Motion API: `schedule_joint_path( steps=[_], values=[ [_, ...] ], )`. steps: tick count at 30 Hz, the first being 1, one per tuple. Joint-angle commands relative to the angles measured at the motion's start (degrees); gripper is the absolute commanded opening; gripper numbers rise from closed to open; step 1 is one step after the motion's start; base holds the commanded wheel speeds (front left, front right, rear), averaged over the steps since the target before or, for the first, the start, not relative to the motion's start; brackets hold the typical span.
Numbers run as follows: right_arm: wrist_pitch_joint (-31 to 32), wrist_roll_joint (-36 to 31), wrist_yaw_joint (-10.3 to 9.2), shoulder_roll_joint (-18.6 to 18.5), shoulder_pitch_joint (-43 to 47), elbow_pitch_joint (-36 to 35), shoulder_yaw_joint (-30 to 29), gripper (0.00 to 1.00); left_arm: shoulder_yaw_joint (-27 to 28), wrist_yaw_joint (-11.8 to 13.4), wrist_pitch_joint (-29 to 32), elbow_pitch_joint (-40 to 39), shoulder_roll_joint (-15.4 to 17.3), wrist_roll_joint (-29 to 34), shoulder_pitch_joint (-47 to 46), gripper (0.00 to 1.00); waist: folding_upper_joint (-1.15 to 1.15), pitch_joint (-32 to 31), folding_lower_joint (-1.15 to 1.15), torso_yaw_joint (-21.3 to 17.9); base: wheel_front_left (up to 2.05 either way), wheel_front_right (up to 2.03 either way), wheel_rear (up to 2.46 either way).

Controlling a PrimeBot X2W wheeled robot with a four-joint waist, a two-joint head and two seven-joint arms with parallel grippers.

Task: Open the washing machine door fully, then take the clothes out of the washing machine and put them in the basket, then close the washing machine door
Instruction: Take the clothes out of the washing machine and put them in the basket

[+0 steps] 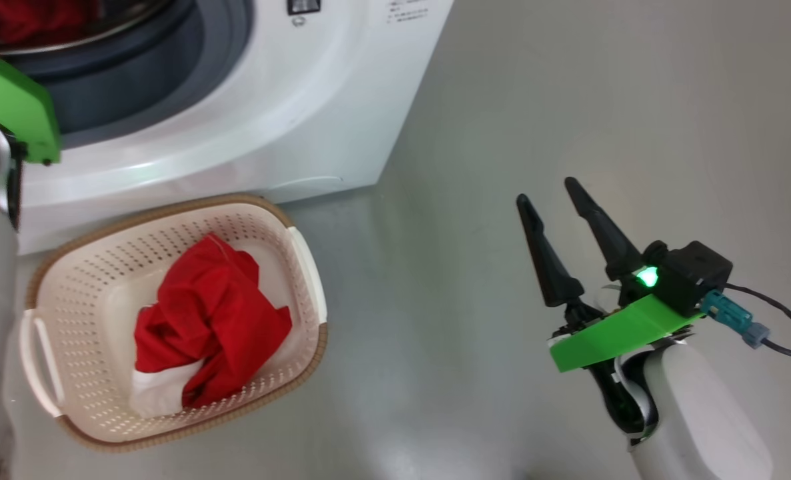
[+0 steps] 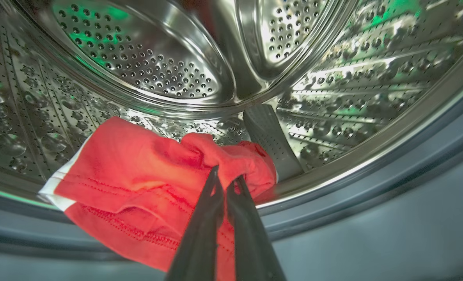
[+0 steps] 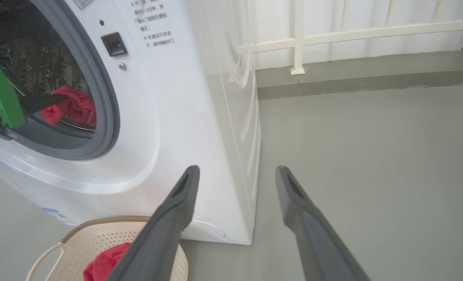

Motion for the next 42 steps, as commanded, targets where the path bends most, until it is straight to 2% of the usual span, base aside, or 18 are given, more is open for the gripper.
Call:
schedule_joint_path(
  steps=[1, 6, 9, 16, 32, 42],
  values=[
    [-0.7, -0.6, 0.09, -0.4, 1.3, -1.2, 0.5, 1.00, 1.4, -0.8, -1.4, -1.4, 1.9, -1.3, 0.9, 0.00, -0.01, -1.9, 0.00, 1.7, 0.00, 0.00, 0.00],
    [-0.7, -0.6, 0.09, -1.9, 2.9, -1.2, -0.5, 1.00, 4.0, -3.1, -3.3, -5.3, -0.9, -5.2, 4.1, 0.00, -0.01, -4.6, 0.00, 3.9, 0.00, 0.00, 0.00],
    [-0.7, -0.5, 0.09, -2.5, 3.8, -1.1, -0.9, 1.00, 6.0, -4.4, -3.4, -12.4, -2.4, -7.8, 7.8, 0.00, -0.01, -6.3, 0.00, 4.8, 0.00, 0.00, 0.00],
    [-0.7, 0.0, 0.09, -3.6, 5.7, -0.9, -1.5, 1.00, 9.1, -5.8, -3.4, -26.0, -3.6, -10.5, 17.6, 0.00, -0.01, -9.6, 0.00, 6.3, 0.00, 0.00, 0.00],
    [-0.7, 0.8, 0.09, -5.5, 10.7, -1.3, -3.6, 1.00, 13.8, -6.6, -3.5, -51.5, -7.3, -13.6, 36.7, 0.00, -0.01, -15.2, 0.00, 8.9, 0.00, 0.00, 0.00],
    [-0.7, 1.0, 0.09, -6.0, 12.2, -1.9, -4.7, 1.00, 14.3, -6.1, -3.2, -65.5, -7.9, -14.5, 47.8, 0.00, -0.01, -16.5, 0.00, 10.0, 0.00, 0.00, 0.00]
  ],
)
